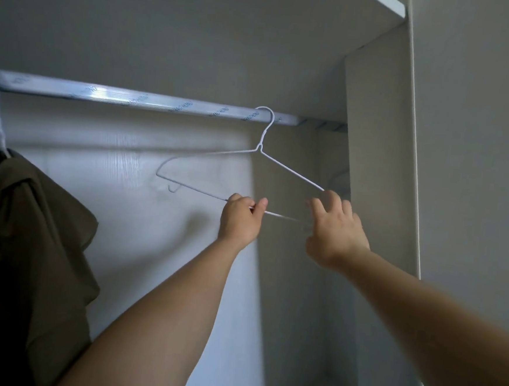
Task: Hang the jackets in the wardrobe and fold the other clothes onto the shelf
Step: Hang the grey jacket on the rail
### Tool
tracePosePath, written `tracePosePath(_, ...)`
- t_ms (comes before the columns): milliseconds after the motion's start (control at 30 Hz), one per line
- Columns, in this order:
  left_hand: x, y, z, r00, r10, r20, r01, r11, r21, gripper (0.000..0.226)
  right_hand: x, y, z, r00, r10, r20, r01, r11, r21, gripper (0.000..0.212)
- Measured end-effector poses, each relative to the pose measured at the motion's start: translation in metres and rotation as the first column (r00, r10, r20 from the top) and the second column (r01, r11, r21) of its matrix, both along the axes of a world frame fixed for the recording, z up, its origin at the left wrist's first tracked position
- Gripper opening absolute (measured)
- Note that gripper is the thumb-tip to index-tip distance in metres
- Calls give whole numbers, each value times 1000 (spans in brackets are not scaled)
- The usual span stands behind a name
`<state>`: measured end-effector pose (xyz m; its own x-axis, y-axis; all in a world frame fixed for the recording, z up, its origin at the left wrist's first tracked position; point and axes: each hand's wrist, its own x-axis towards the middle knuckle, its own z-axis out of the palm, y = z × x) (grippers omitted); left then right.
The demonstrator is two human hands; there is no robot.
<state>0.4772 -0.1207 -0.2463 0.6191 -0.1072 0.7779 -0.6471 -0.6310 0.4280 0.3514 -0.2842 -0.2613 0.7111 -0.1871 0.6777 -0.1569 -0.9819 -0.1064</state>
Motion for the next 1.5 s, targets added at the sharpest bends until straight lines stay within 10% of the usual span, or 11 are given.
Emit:
tracePosePath(233, -22, 40, 27, 995, -37, 96, 45, 995, -86, 44, 1, 4, 19, 992, -120, 40, 123, 990, -64, 74)
tracePosePath(500, -60, 79, 31, 998, -29, -47, 33, 995, 91, 46, -30, 34, 58, 974, 195, -119, -181, 976, 119, 69)
tracePosePath(1000, -120, 115, 44, 994, -106, -3, 106, 992, 72, 21, -93, 71, 79, 981, 134, 137, -148, 984, 98, 58)
tracePosePath(1200, -137, 82, 8, 957, -261, 131, 230, 950, 209, 26, -111, 39, -27, 966, 36, 258, -133, 918, 373, 58)
tracePosePath(1500, -150, 15, -103, 922, -377, -81, 384, 877, 288, 22, -69, 42, -271, 947, -152, 284, -95, 711, 697, 48)
